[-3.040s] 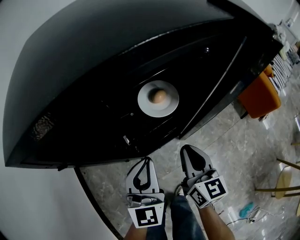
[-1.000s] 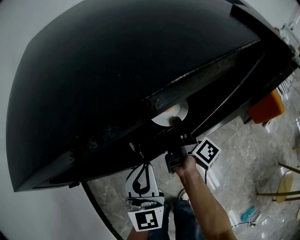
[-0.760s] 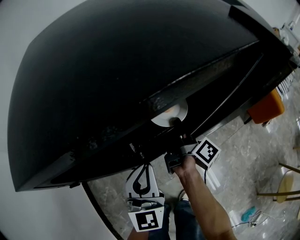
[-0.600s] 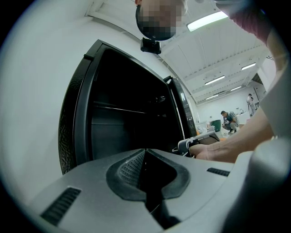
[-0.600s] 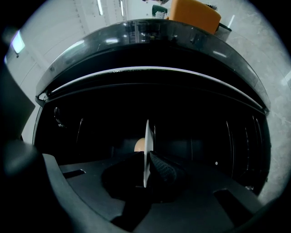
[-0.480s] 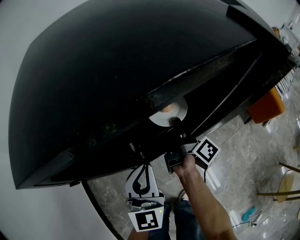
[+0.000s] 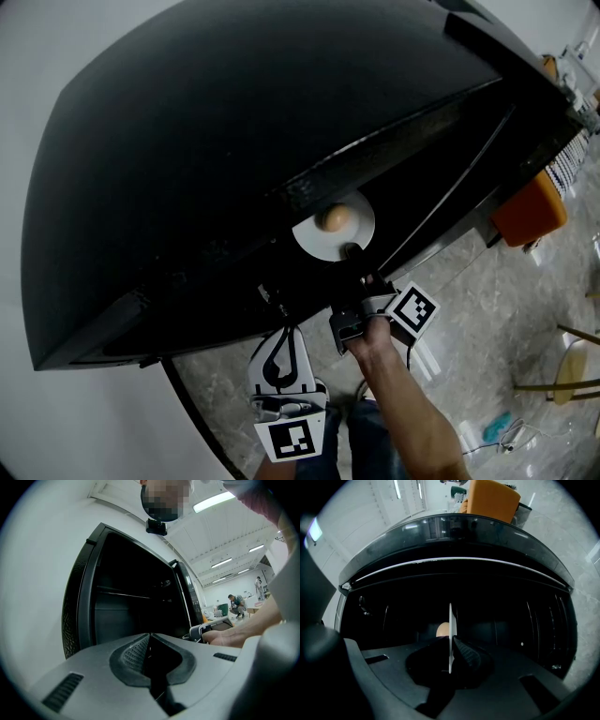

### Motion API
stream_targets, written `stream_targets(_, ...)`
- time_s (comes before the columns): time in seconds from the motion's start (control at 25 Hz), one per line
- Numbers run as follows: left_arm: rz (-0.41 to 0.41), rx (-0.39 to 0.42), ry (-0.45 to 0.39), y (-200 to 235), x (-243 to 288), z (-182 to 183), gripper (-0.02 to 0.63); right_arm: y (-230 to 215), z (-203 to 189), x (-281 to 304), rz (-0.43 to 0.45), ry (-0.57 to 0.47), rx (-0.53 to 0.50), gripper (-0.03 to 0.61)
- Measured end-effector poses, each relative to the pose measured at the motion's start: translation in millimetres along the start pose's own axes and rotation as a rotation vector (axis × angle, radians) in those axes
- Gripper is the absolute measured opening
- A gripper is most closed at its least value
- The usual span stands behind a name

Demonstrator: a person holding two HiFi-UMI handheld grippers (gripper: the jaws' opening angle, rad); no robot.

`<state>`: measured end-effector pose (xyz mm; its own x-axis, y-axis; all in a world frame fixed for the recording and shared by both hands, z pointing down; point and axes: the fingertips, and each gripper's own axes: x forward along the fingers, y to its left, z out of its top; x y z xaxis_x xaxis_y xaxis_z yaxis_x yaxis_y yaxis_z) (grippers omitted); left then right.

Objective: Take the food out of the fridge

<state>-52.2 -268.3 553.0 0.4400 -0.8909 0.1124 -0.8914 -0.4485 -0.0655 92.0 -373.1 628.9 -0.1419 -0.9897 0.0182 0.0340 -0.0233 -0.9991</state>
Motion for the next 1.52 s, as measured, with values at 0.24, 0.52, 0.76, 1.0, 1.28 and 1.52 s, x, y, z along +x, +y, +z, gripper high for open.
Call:
stream_targets(0.24,-0.002,-0.003,-0.004,-3,-1,2,0.014,8,0,-21,0.019,-0.02,0.024,0.037)
stream_targets(0.52,-0.003,-0.005,-0.01,-4,-1,4,0.014,18,-2,-53,0.028,-0.028,0.034,0.035)
stream_targets(0.76,-0.008,-0.011,-0.018,-9,2,7,0.014,20,-3,-85,0.001,-0.051,0.051,0.035)
stream_targets(1.0,-0.01,-0.014,-0.015,-12,5,5,0.014,18,-9,-118,-0.052,-0.05,0.04,0.034)
stream_targets(1.28,-0.013,-0.014,0.011,-16,6,-3,0.014,12,-16,-163,-0.144,-0.042,0.017,0.034)
stream_targets(1.52,-0.012,-0.027,0.026,-21,6,-10,0.014,10,-21,-195,-0.183,-0.024,0.027,0.034)
